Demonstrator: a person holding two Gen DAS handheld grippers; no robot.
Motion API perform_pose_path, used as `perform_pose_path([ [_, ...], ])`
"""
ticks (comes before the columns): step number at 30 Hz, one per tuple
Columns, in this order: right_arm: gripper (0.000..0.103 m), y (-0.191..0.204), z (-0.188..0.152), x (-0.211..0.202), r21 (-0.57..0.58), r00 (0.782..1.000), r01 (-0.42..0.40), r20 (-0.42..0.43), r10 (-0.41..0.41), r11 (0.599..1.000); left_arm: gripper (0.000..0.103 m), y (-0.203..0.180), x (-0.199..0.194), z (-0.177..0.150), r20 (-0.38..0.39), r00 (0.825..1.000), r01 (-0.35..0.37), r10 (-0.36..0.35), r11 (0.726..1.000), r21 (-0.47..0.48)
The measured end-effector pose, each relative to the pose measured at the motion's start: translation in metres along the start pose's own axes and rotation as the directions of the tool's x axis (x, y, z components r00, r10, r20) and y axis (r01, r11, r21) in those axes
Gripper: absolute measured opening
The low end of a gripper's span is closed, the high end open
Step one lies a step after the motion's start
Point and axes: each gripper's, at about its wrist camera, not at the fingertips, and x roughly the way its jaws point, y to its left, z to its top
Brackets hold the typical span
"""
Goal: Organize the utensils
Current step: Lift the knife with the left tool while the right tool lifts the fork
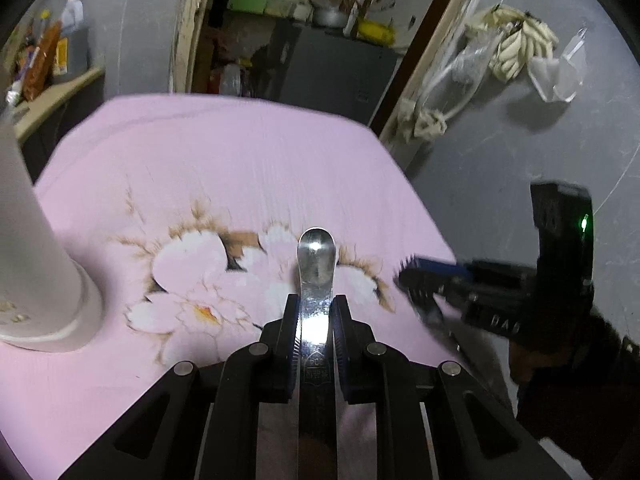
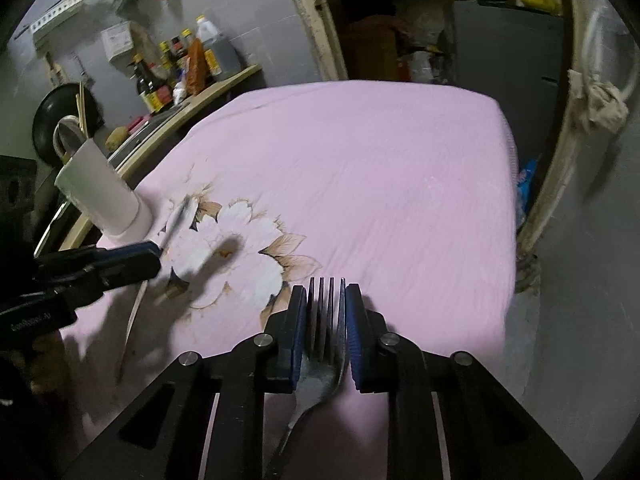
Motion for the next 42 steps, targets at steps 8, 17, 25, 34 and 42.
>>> perform_pose_path([
  [8,0.016,0.035,-0.017,-0.044,0.055,0.985,0.132,0.104,-0.138,0.990,0.015,-0.001,-0.038,0.006,0.089,0.996,0.009,-0.011,1.000,0.030],
  [17,0.016,0.068,-0.031,-0.101,0.141,0.927,0.258,0.244,-0.286,0.956,0.011,-0.002,-0.074,0.007,0.142,0.989,0.029,-0.039,0.997,0.077],
  [25,0.015,0.095,-0.032,-0.118,0.155,0.890,0.329,0.279,-0.360,0.932,0.001,-0.001,-0.088,0.005,0.118,0.989,0.071,-0.088,0.988,0.140],
  [34,0.015,0.071,-0.037,-0.097,0.229,0.909,0.292,0.235,-0.344,0.929,0.003,0.037,-0.037,-0.004,-0.068,0.997,0.020,-0.025,0.998,-0.064],
  [42,0.002,0.053,-0.037,-0.071,0.208,0.941,0.239,0.191,-0.279,0.949,0.031,0.052,0.008,-0.002,-0.117,0.993,0.001,-0.028,0.974,-0.227],
])
